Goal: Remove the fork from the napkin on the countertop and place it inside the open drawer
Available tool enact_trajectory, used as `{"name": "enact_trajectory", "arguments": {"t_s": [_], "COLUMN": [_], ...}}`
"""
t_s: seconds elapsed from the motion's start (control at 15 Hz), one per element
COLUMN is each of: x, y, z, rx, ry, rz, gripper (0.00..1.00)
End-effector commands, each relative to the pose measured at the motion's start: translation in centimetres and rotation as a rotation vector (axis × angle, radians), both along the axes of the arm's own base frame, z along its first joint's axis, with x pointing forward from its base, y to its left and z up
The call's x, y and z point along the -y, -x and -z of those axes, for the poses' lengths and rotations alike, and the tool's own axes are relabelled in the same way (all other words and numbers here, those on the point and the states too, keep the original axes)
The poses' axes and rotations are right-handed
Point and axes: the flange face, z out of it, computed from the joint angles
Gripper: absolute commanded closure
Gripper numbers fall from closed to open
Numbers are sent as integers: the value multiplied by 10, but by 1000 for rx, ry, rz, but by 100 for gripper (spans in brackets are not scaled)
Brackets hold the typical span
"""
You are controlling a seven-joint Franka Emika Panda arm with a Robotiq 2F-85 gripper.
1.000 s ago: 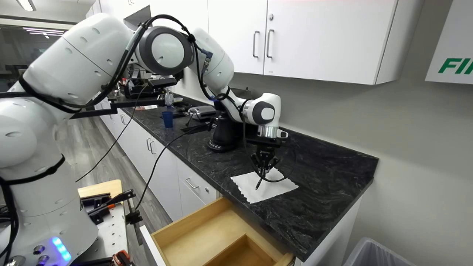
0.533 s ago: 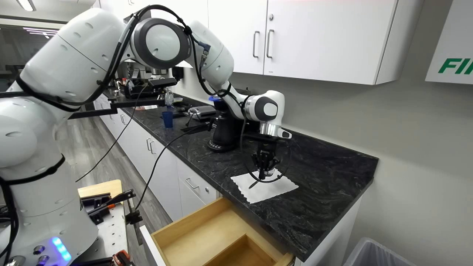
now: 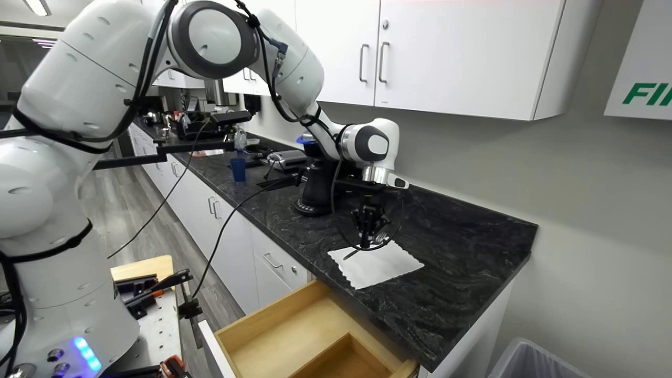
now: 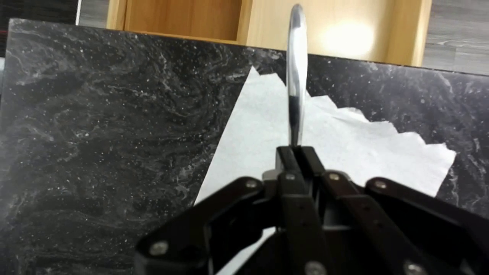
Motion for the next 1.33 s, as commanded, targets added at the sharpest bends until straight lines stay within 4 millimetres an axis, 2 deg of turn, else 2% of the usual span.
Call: {"name": "enact_trajectory", "arguments": {"t_s": [0.0,0.33,0.6,0.73,1.07,1.27], "x": [5,28,50,61,79,69], "y": [40,89,118,131,152,158], "z": [-36,-71,-98,-105,-112,-99], "rx": [16,31,60,61,59,52], "ry": [-22,-13,3,11,24,25], "rz": [-24,10,52,72,125,153], "gripper": [95,95,95,95,95,95]}}
